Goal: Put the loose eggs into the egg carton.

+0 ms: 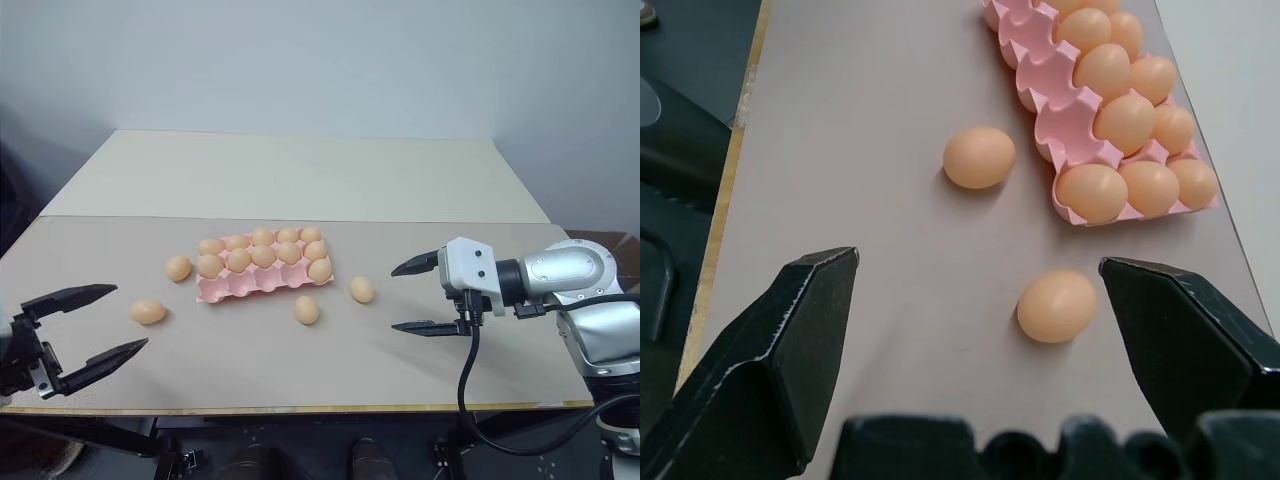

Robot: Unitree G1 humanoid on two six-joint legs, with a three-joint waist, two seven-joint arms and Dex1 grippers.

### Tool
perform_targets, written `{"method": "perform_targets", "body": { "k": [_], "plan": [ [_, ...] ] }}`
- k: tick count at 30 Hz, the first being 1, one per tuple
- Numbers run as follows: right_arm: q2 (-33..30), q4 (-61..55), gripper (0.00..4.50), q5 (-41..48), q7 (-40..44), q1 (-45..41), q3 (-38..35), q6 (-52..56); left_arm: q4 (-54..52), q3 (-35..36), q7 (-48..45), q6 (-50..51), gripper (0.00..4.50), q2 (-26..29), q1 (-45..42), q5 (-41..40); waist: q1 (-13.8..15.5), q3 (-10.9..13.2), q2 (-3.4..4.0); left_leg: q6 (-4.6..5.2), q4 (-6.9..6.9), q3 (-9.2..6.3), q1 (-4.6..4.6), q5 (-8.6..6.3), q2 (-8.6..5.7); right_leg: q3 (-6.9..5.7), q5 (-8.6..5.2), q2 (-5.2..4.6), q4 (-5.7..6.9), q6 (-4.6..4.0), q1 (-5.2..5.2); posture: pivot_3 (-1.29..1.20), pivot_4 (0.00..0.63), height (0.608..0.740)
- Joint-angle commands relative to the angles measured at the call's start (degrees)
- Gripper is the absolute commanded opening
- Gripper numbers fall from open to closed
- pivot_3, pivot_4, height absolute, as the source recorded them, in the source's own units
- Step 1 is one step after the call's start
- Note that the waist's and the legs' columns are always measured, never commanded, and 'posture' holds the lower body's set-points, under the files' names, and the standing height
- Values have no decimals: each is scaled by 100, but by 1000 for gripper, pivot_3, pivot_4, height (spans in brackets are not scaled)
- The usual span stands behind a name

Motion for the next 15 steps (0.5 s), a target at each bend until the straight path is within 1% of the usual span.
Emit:
{"method": "perform_targets", "body": {
  "k": [1, 4, 6, 15],
  "plan": [
    [-91, -118, 4500, 138, 1, -48, -256, 17, -94, 249, 73, 188, 4471, 55, 75, -246, -9, 0, 0, 0, 0, 0, 0, 0, 0, 0, 0, 0, -1, 0, 0, 0, 150, 740],
    [-95, -127, 4500, 137, 4, -5, -271, 2, -164, 270, 235, 249, 4471, -8, 70, -300, -6, 0, 0, 2, 0, 1, 0, 1, 0, 1, 0, 0, -1, 0, -1, 0, 150, 740],
    [-91, -132, 4500, 137, 3, 0, -269, 6, -201, 295, 306, 335, 4471, 50, 81, -269, -5, 0, 0, 0, 0, 1, 0, 0, 0, 0, 0, 0, 0, 0, 0, 0, 150, 740],
    [-92, -170, 4500, 128, -33, 73, -299, -2, -134, 295, 135, 459, 4471, 267, 20, -431, -4, 0, 0, 0, 0, 1, 0, 0, -1, 1, 0, 0, 0, 0, -1, 0, 150, 740]
  ]
}}
